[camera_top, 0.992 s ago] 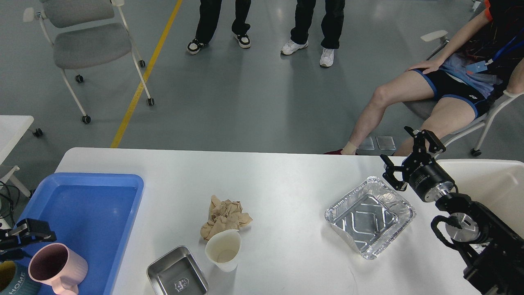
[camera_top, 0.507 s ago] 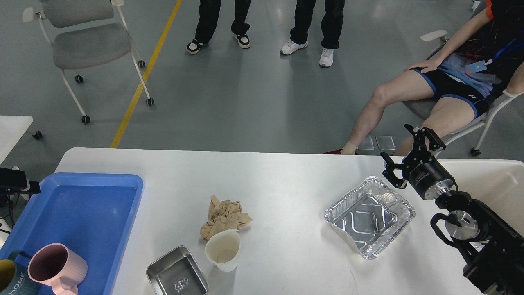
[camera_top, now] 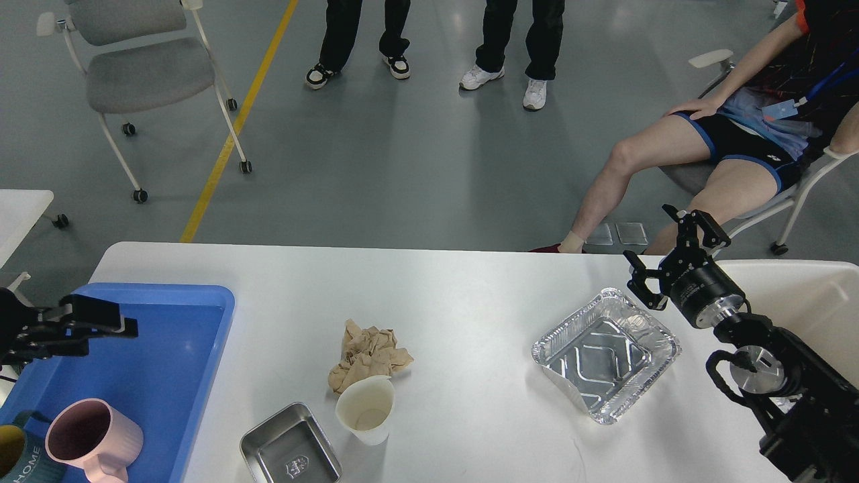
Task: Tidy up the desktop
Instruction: 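Release the mug and reach the left gripper toward the steel box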
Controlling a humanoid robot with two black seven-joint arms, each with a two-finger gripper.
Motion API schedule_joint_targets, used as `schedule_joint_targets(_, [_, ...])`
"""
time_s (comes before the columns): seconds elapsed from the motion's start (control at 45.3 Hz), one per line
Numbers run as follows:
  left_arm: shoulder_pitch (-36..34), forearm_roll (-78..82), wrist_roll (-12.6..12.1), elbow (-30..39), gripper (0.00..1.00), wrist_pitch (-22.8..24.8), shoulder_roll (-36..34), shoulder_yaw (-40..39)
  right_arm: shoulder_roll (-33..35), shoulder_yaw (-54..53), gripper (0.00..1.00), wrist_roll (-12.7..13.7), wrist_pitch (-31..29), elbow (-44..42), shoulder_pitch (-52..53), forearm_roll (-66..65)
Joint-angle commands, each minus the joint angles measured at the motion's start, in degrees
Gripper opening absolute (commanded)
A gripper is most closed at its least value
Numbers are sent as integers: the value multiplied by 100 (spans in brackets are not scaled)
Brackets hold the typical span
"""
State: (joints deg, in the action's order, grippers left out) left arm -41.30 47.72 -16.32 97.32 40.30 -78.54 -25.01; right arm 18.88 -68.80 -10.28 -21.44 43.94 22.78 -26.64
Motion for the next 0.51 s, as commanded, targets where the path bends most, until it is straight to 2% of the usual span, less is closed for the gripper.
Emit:
schedule_joint_targets(0.0, [96, 694, -3, -195, 74, 48, 909, 119, 10, -1, 100, 0, 0, 27, -28, 9])
schedule_joint_targets(0.154, [61, 1283, -20, -739, 74, 22, 1788, 427, 63, -10, 100, 0, -9, 27, -81, 9])
schedule_joint_targets(0.331, [87, 1855, -11, -1865, 74, 22, 3054, 497, 63, -10, 100, 0, -9, 27, -99, 9])
schedule_joint_targets(0.485, [254, 2083, -11, -2050, 74, -5, 3485, 506, 63, -10, 100, 0, -9, 27, -81, 9])
